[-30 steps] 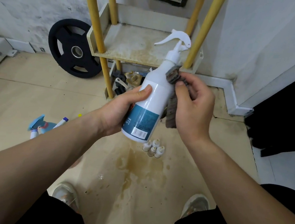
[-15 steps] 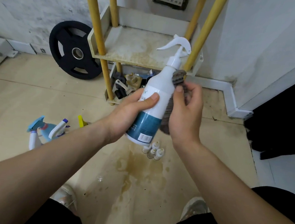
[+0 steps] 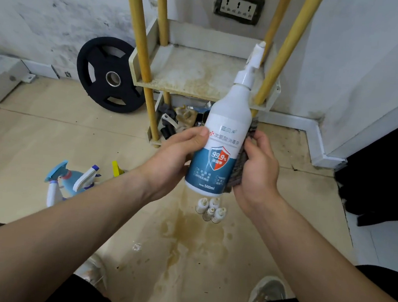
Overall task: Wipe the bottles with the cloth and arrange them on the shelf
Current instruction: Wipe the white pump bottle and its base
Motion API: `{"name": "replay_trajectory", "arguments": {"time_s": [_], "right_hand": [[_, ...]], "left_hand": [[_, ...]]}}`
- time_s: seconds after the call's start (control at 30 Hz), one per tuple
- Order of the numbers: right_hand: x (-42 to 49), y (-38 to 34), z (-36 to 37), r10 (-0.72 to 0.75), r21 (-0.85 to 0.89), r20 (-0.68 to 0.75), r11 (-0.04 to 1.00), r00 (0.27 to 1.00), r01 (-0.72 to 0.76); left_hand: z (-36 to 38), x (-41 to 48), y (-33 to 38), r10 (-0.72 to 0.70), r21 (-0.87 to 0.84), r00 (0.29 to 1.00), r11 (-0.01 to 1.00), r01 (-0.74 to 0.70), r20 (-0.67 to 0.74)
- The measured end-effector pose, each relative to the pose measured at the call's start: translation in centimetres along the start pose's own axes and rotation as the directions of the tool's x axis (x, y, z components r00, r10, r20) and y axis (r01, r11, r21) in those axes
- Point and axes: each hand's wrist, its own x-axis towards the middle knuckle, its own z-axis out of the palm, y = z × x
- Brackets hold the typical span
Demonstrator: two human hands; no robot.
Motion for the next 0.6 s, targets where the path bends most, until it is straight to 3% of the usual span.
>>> {"name": "replay_trajectory", "arguments": {"time_s": [0.1, 0.17, 0.37, 0.5, 0.6], "right_hand": [[0.2, 0.0, 0.1, 0.033, 0.063, 0.008, 0.997, 0.999, -0.034], [0.6, -0.5, 0.0, 0.037, 0.063, -0.002, 0.997, 0.999, -0.037], [1.3, -2.4, -0.2, -0.027, 0.043, 0.013, 0.999, 1.000, 0.026], [1.3, -3.1, -0.2, -0.198, -0.129, 0.013, 0.972, 0.980, 0.198], [0.3, -2.7, 0.0, -0.390, -0.329, 0.116, 0.853, 0.913, 0.406]], "left_hand": [[0.2, -0.3, -0.1, -0.044, -0.116, 0.992, 0.992, 0.058, 0.119], [0.5, -0.2, -0.2, -0.012, -0.116, 0.992, 0.993, 0.026, 0.126], [1.1, 0.0, 0.0, 0.122, 0.086, 0.989, 0.988, -0.128, 0.079], [1.5, 0.0, -0.3, 0.205, 0.154, 0.975, 0.964, -0.216, 0.086], [1.4, 0.1, -0.3, 0.283, 0.242, 0.959, 0.931, -0.274, -0.004]]}}
